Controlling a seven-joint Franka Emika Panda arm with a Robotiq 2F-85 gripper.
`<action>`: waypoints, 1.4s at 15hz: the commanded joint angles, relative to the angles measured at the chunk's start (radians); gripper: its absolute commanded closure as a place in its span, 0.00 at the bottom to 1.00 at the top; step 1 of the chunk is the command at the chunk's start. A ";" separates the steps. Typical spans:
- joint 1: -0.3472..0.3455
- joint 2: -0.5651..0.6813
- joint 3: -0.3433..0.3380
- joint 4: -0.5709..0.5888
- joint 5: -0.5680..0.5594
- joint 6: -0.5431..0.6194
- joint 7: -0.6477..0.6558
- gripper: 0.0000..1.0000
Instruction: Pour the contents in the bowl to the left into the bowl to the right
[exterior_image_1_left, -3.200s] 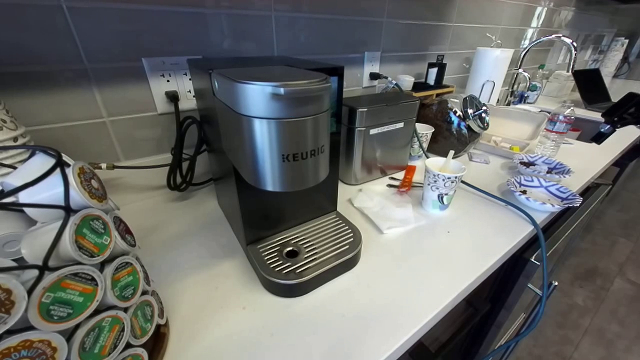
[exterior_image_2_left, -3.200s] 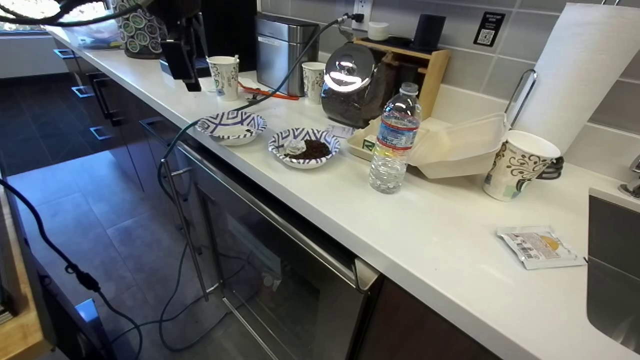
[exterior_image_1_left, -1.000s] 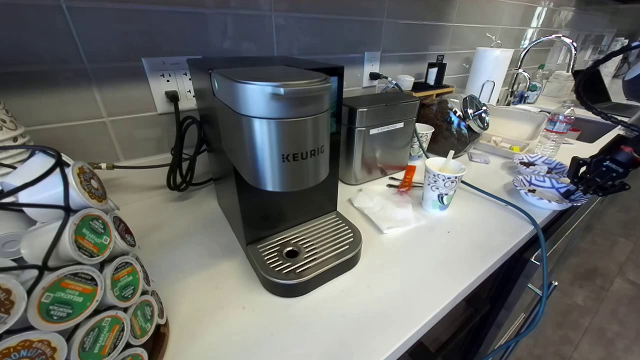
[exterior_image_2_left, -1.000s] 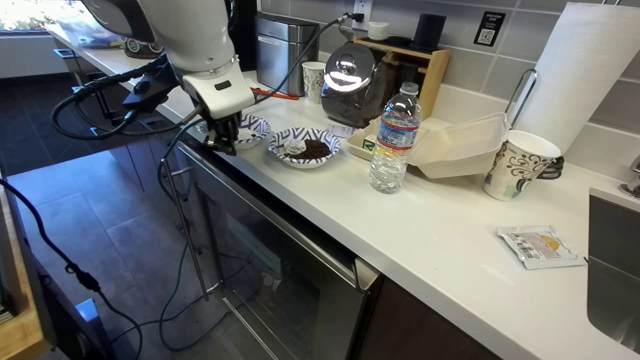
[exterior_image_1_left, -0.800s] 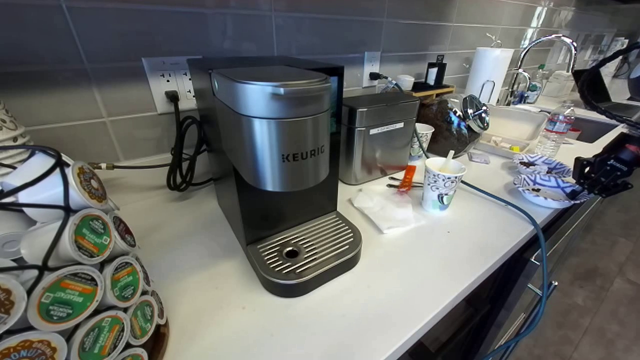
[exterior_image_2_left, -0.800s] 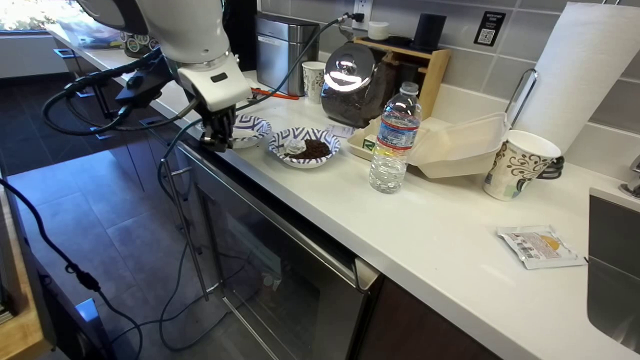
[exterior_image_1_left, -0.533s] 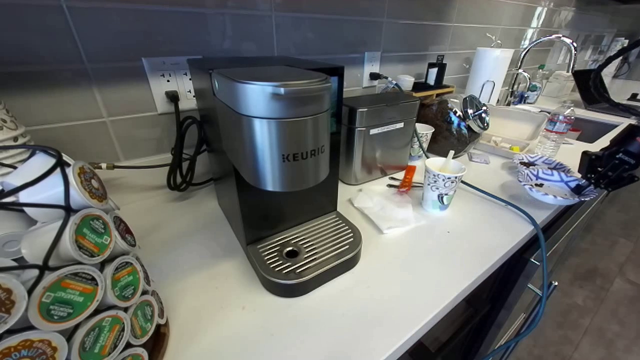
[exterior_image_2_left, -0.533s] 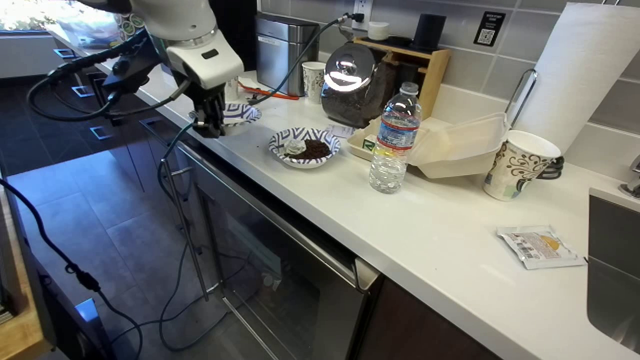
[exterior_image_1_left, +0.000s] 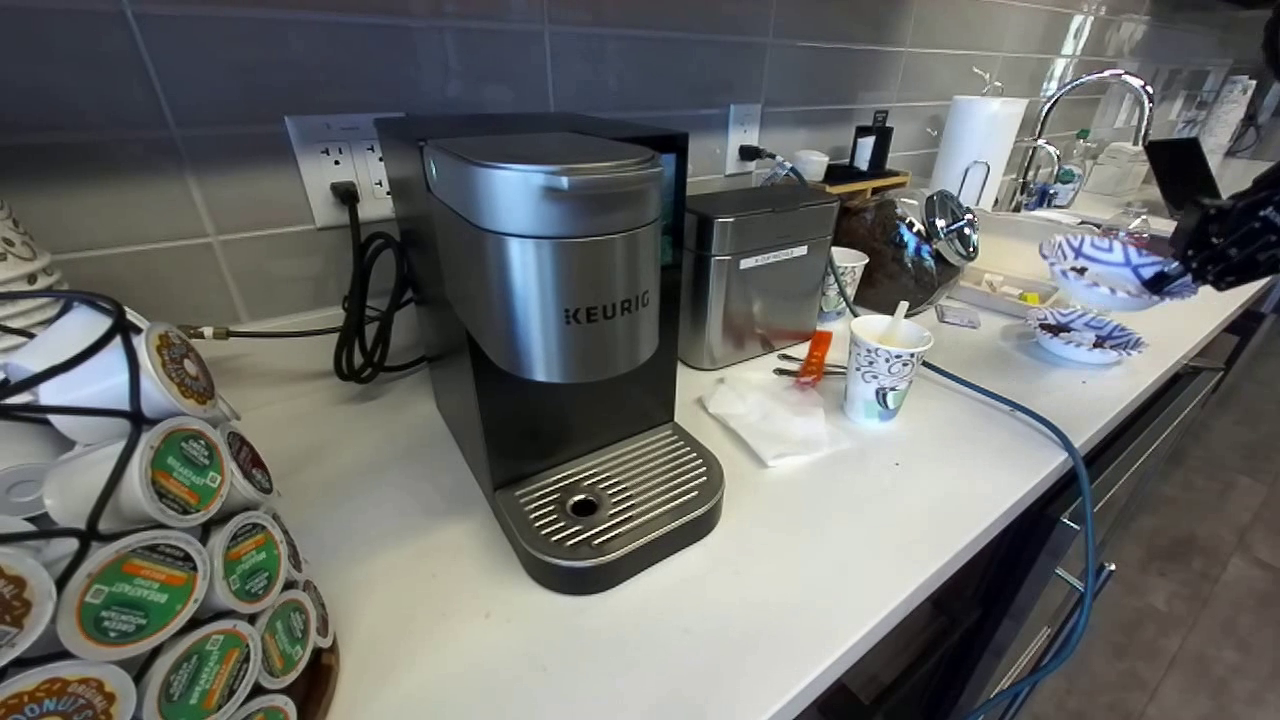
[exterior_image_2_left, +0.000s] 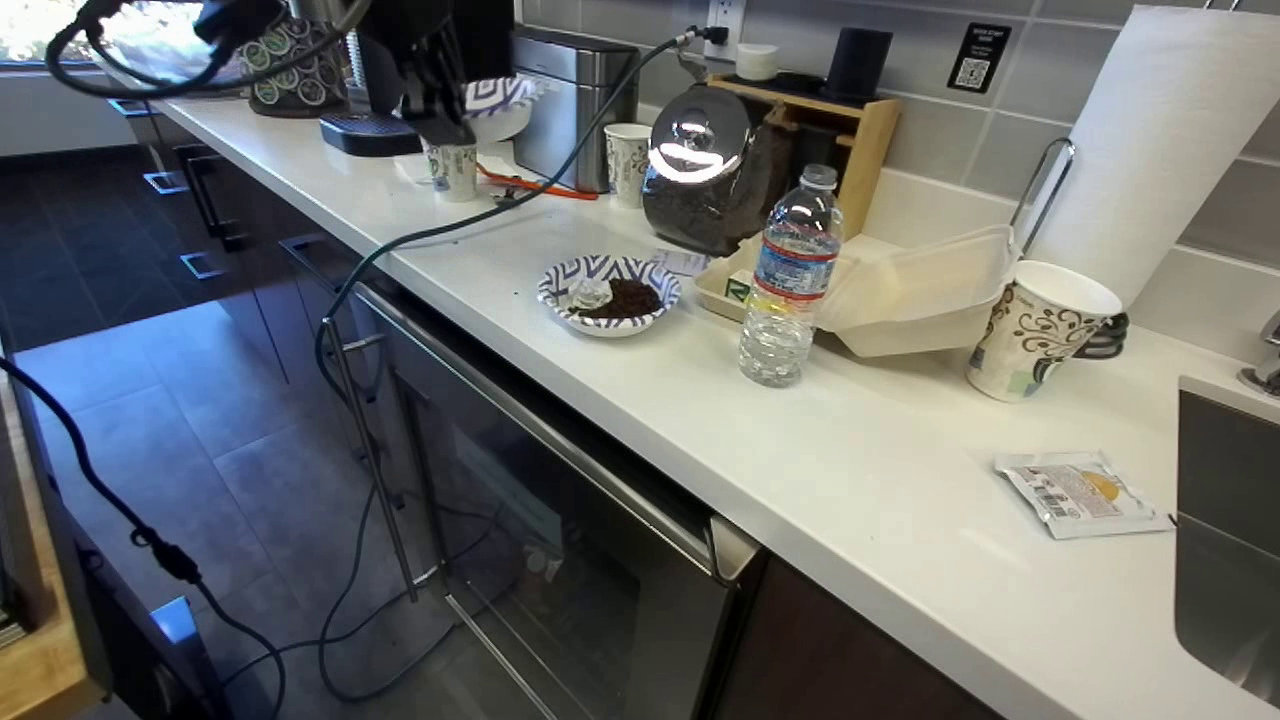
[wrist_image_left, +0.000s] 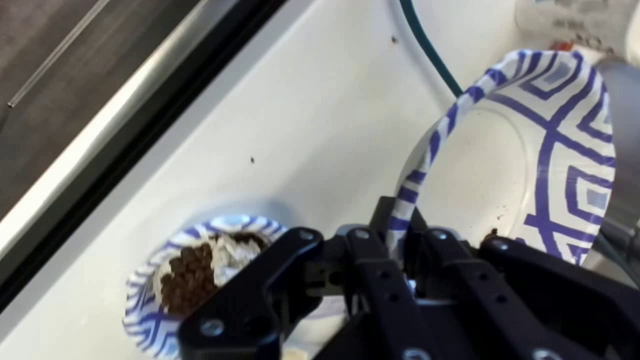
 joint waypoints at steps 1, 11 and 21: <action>-0.012 0.026 -0.037 0.116 0.018 0.059 0.100 0.99; -0.019 0.322 -0.037 0.136 -0.069 0.775 0.264 0.99; 0.280 0.620 -0.230 0.085 0.309 1.385 0.008 0.99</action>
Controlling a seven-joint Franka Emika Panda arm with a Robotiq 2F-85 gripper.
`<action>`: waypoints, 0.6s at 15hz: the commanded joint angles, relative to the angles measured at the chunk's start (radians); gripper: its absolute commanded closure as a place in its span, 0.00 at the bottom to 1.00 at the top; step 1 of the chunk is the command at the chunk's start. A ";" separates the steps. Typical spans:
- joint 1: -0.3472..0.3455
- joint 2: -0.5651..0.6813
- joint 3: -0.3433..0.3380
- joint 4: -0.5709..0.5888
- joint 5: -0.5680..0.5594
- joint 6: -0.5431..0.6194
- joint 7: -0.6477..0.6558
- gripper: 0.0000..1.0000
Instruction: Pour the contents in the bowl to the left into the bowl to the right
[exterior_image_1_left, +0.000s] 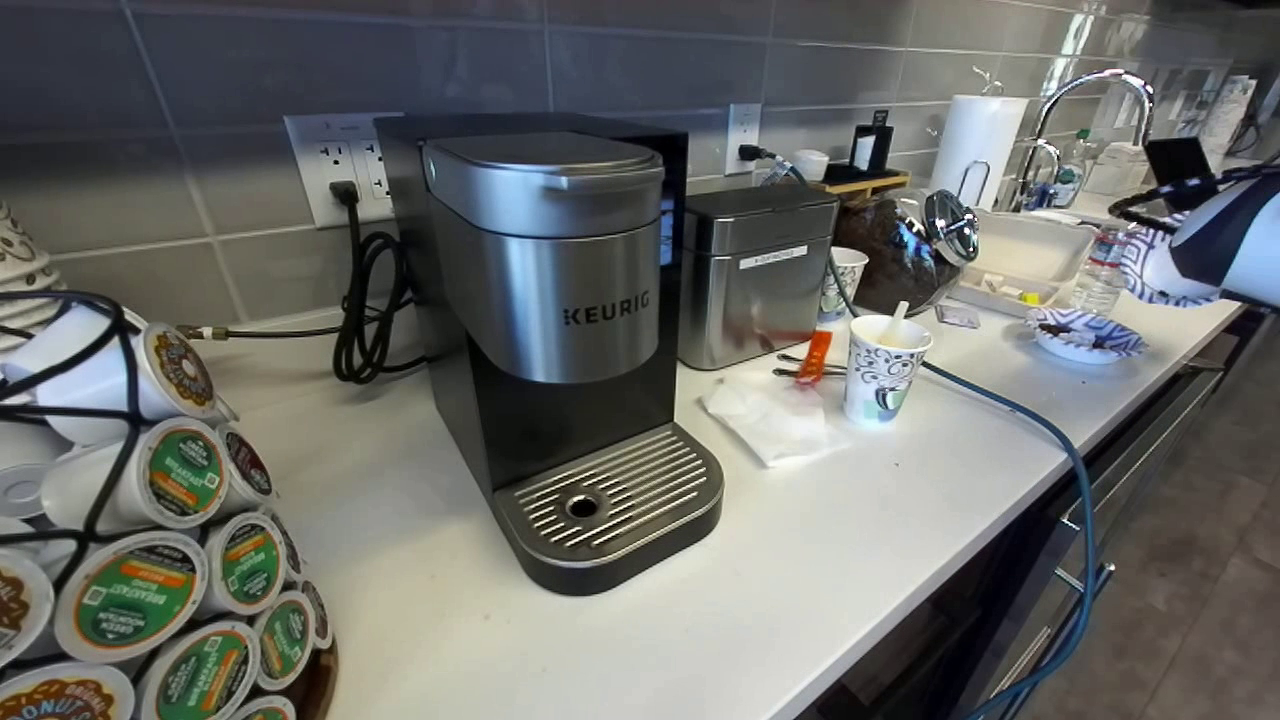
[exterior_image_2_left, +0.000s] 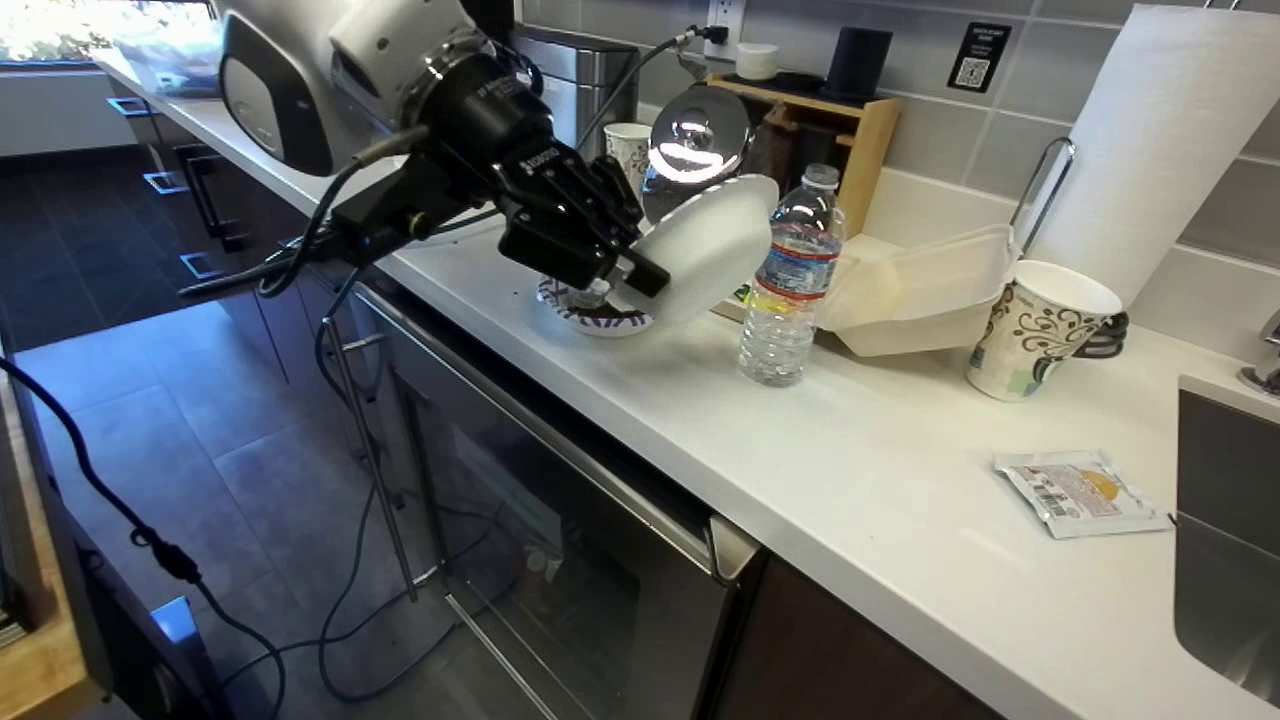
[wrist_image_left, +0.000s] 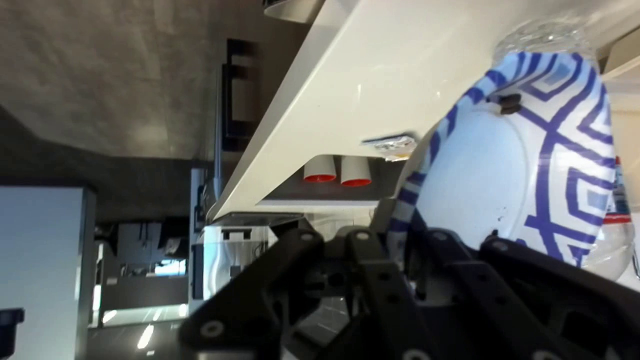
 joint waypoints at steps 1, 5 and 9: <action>0.110 0.023 -0.024 -0.033 0.140 0.133 -0.131 0.99; 0.169 0.004 -0.010 -0.047 0.186 0.220 -0.200 0.99; 0.116 0.035 0.082 -0.001 0.201 0.315 -0.258 0.99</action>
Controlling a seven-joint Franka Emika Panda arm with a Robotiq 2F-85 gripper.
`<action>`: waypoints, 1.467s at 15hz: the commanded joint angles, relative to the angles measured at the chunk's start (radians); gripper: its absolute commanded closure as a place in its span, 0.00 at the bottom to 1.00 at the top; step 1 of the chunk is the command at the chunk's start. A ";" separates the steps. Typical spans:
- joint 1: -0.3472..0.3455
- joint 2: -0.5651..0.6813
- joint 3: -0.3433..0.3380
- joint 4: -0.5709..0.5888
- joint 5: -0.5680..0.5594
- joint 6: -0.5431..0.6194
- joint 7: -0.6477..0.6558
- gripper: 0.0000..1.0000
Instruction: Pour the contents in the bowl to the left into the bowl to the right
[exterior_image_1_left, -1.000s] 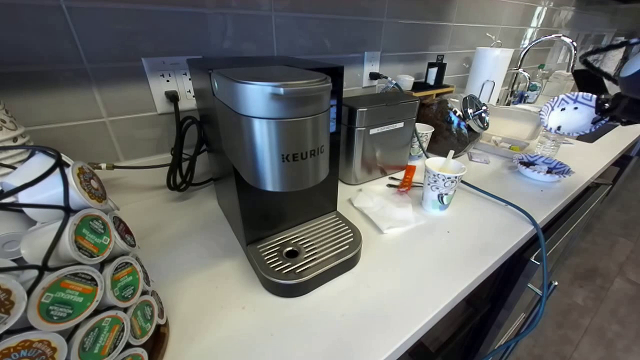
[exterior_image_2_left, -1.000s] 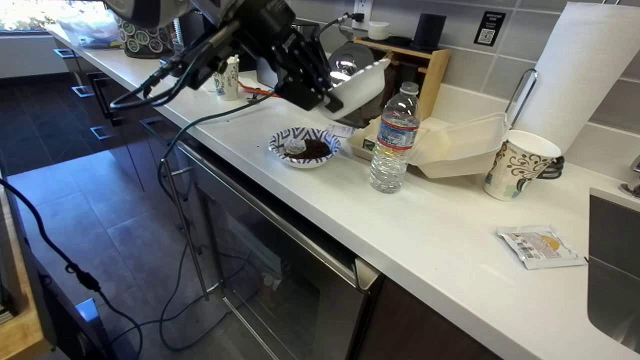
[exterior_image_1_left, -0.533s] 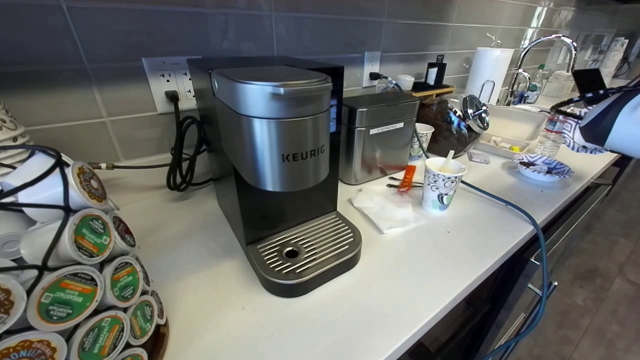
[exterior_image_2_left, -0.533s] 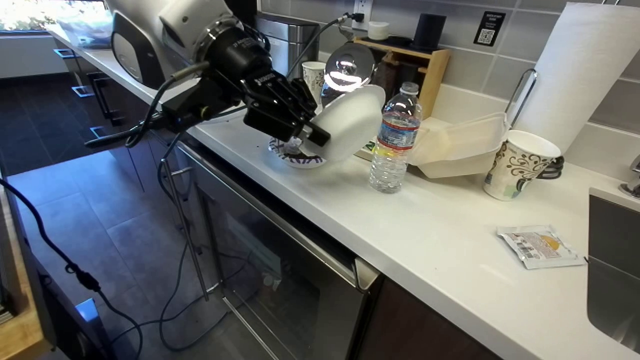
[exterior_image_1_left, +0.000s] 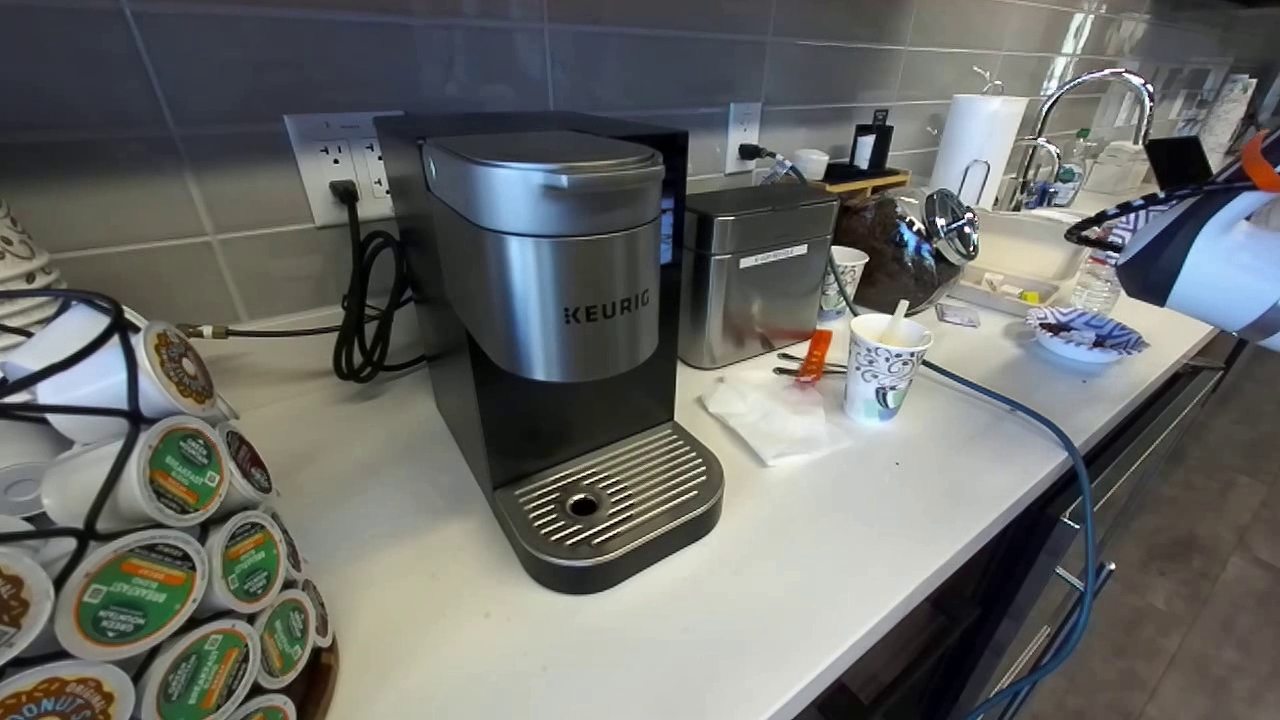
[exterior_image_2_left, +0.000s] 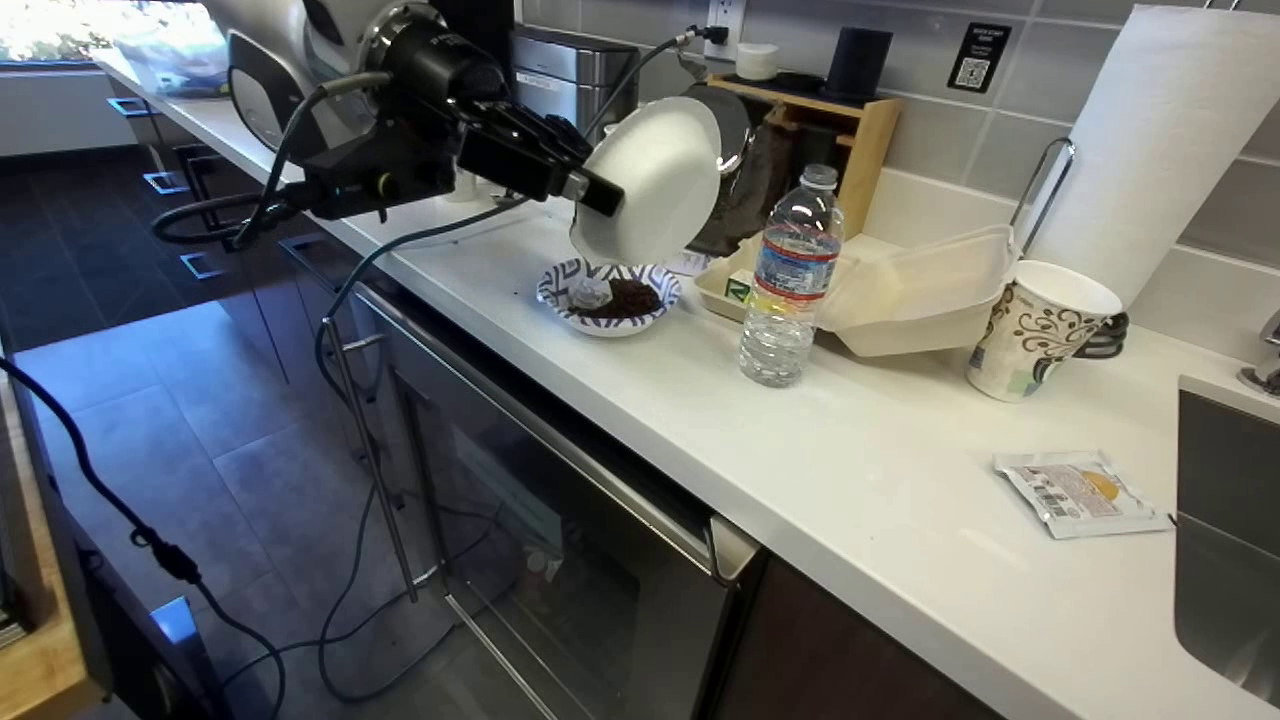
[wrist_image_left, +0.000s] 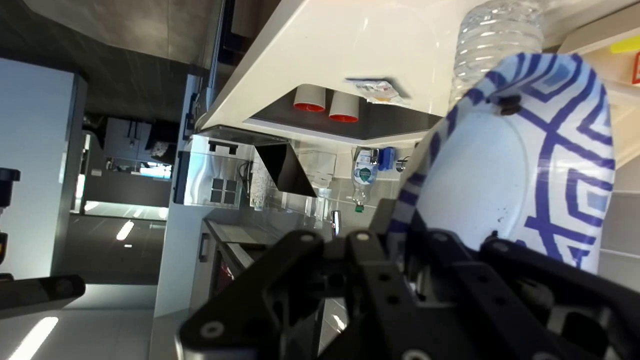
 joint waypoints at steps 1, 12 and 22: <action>-0.037 0.016 0.070 0.029 0.049 0.081 -0.081 0.99; 0.028 0.086 0.021 0.056 0.087 0.228 -0.181 0.99; -0.060 0.032 0.165 0.021 0.002 0.235 -0.192 0.99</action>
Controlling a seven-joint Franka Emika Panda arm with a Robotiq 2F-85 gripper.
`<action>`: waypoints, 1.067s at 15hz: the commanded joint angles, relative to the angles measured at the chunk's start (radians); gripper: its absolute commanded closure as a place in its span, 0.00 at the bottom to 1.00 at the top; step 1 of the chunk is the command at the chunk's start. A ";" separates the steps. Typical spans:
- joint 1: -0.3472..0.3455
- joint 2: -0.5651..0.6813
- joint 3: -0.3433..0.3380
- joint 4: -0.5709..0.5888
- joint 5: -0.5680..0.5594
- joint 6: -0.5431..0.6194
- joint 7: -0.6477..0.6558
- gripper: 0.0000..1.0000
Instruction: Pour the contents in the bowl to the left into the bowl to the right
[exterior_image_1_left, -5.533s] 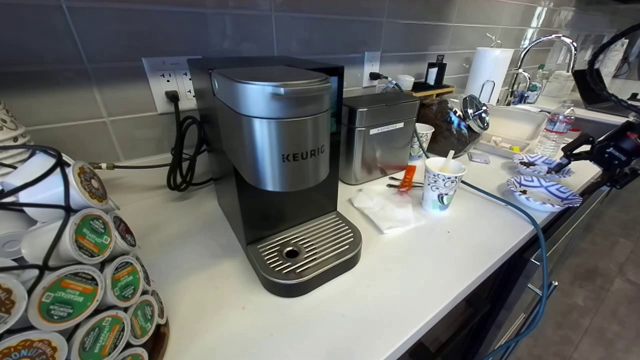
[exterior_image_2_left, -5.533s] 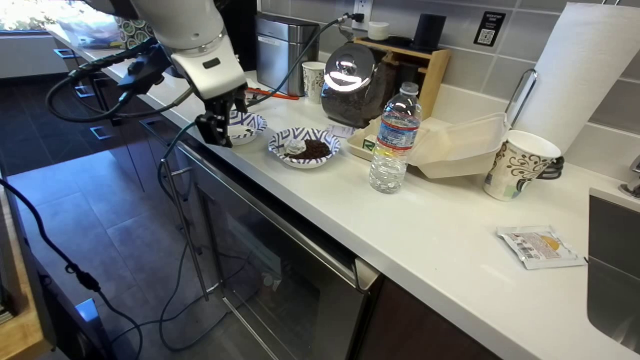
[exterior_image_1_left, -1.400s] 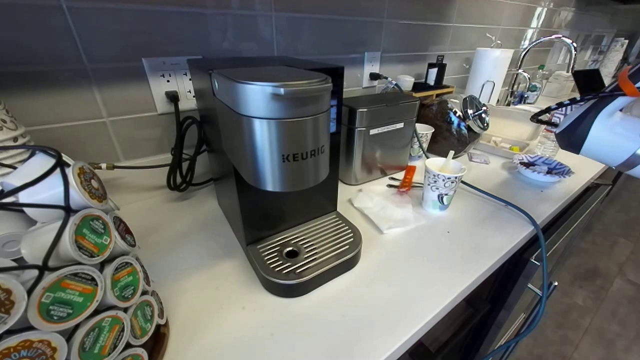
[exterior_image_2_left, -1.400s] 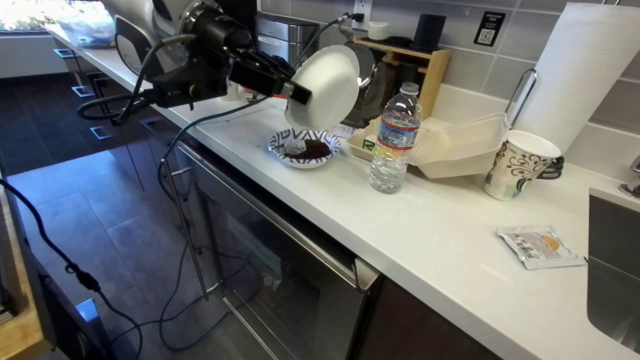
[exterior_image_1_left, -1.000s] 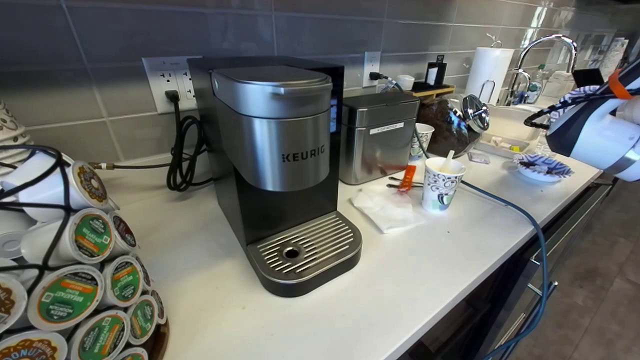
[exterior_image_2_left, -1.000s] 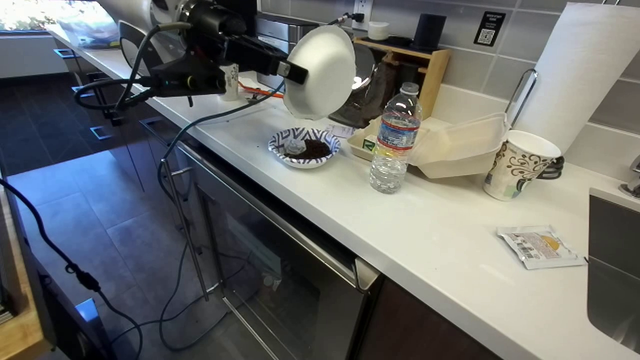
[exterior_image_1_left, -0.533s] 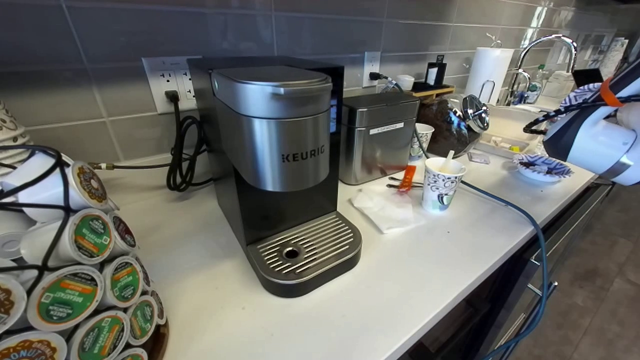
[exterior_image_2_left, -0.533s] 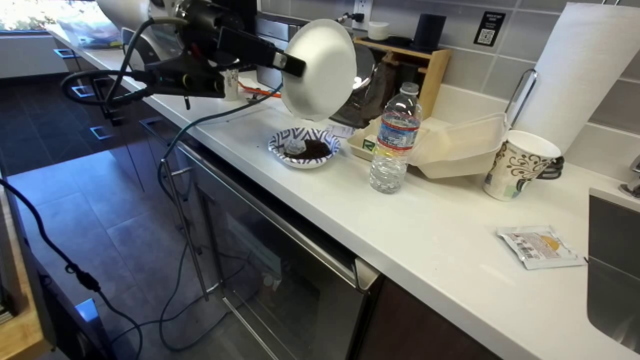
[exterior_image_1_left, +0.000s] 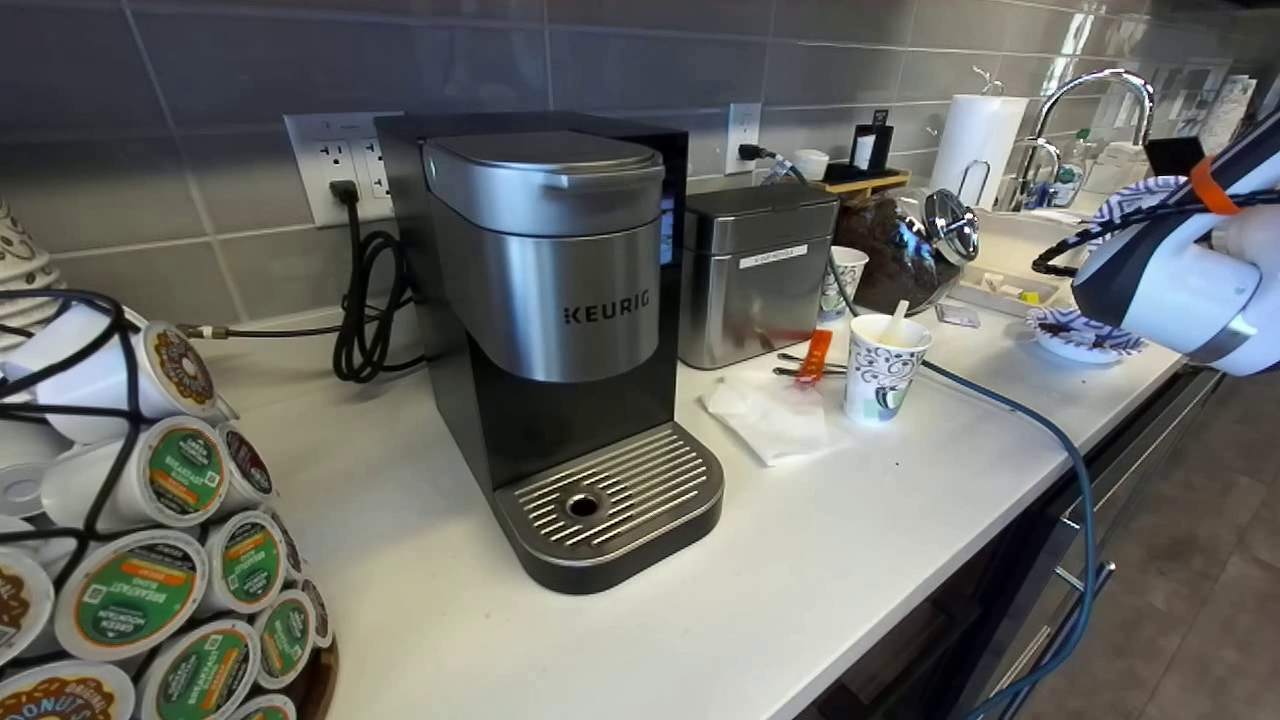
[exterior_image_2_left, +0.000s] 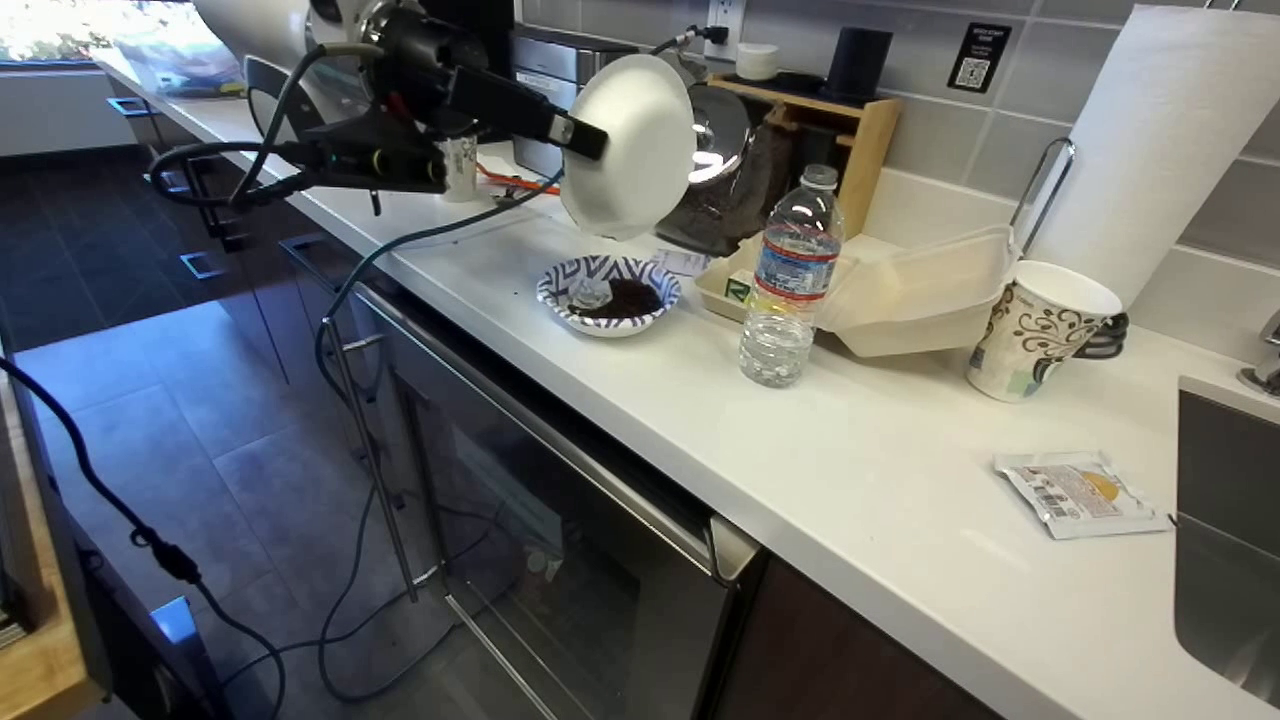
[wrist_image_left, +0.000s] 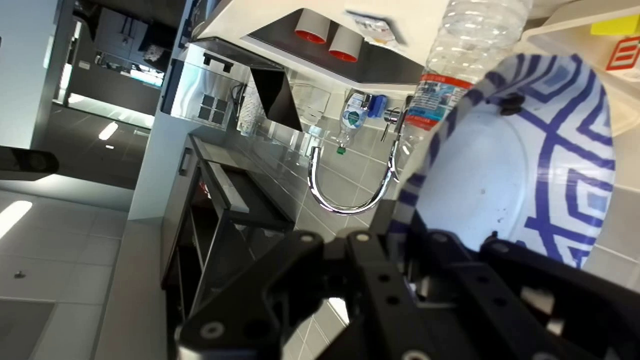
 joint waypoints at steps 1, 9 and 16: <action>-0.028 -0.008 0.029 -0.011 -0.048 0.044 0.001 0.99; 0.329 0.116 -0.327 0.016 0.052 0.024 -0.031 0.99; 0.197 0.016 -0.199 0.004 0.072 0.000 -0.094 0.99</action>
